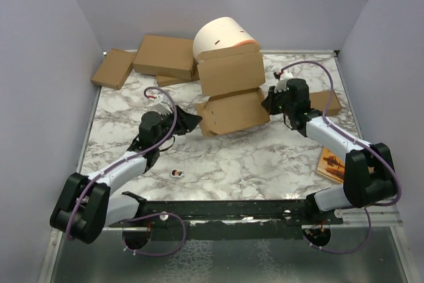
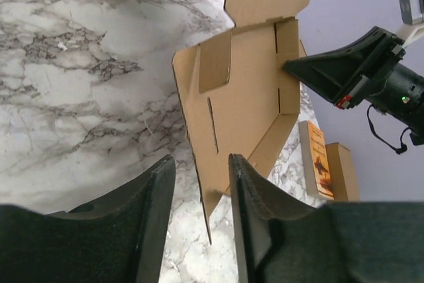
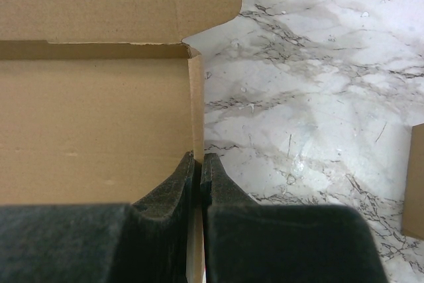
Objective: Fold the paper box
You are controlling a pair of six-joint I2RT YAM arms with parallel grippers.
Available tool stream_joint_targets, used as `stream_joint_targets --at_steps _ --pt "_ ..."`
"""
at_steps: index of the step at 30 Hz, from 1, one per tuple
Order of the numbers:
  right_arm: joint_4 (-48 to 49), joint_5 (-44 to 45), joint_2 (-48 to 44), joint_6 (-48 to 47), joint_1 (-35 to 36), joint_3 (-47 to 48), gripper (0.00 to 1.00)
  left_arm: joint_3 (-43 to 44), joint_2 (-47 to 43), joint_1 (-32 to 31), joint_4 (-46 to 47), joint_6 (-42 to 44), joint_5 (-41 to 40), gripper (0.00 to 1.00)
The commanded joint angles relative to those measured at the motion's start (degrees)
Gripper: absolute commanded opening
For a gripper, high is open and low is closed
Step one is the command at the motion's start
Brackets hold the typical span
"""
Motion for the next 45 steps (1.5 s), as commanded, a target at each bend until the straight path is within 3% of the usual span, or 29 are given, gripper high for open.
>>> stream_joint_targets --at_steps 1,3,7,17,26,40,45 --pt "2.92 -1.26 -1.64 0.59 -0.23 -0.79 0.01 4.77 3.63 -0.4 -2.34 0.88 -1.04 0.36" --pt "3.03 -1.28 -1.63 0.52 -0.23 -0.86 0.01 5.61 4.49 -0.82 -2.86 1.13 -1.18 0.31" --pt "3.3 -1.44 -1.33 0.42 -0.23 -1.0 0.01 7.35 5.69 -1.49 -4.41 1.81 -0.89 0.1" --pt "3.67 -1.45 0.37 0.79 -0.23 -1.61 0.01 11.62 8.4 -3.39 -6.42 2.81 0.46 0.08" --pt "3.58 -1.55 4.22 1.78 -0.14 -2.01 0.01 12.76 11.9 -3.88 -7.25 2.65 1.6 0.15" --pt "3.13 -3.23 8.05 2.73 -0.14 -2.0 0.01 11.57 19.42 -3.89 0.24 1.51 7.87 0.34" --pt "3.01 -3.79 8.7 2.97 -0.19 -1.92 0.01 11.47 21.51 -3.8 2.31 1.09 9.24 0.36"
